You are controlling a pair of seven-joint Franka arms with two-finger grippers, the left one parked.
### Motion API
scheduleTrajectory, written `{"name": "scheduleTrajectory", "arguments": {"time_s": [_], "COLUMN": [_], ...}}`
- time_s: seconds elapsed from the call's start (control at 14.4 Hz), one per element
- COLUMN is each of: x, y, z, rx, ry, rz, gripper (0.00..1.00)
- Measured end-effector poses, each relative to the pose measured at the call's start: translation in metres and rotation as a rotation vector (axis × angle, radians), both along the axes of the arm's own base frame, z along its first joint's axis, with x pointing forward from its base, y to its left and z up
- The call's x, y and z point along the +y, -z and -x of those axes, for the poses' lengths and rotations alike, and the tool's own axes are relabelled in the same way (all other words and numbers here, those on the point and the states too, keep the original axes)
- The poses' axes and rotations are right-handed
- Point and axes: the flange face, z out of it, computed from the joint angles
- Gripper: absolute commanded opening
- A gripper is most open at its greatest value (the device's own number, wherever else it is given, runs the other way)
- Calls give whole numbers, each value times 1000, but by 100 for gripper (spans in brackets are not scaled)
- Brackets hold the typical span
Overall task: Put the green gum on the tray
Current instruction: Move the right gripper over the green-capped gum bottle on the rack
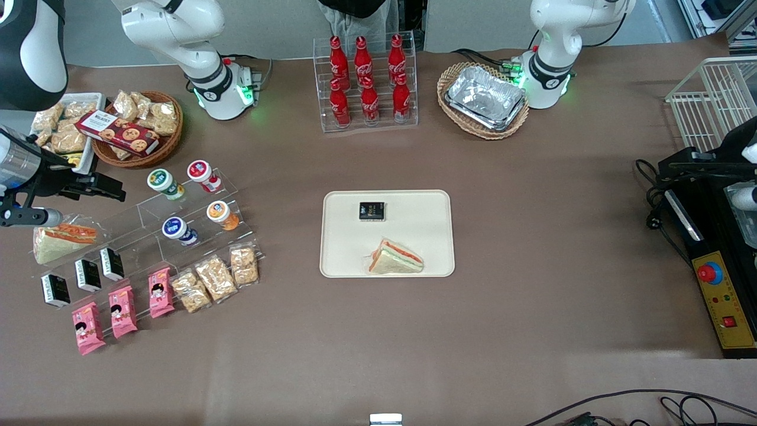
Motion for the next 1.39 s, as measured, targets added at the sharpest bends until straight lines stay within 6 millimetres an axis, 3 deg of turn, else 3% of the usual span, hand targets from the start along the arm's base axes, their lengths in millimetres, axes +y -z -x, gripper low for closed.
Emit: {"name": "scheduleTrajectory", "arguments": {"time_s": [0.35, 0.62, 0.9, 1.39], "x": [0, -14, 3, -17], "y": [1, -8, -7, -18], "z": [17, 23, 19, 37], "rx": [-19, -42, -52, -29], "ry": [-4, 19, -12, -31], "rz": [-11, -16, -13, -31], "gripper": [100, 100, 100, 100]}}
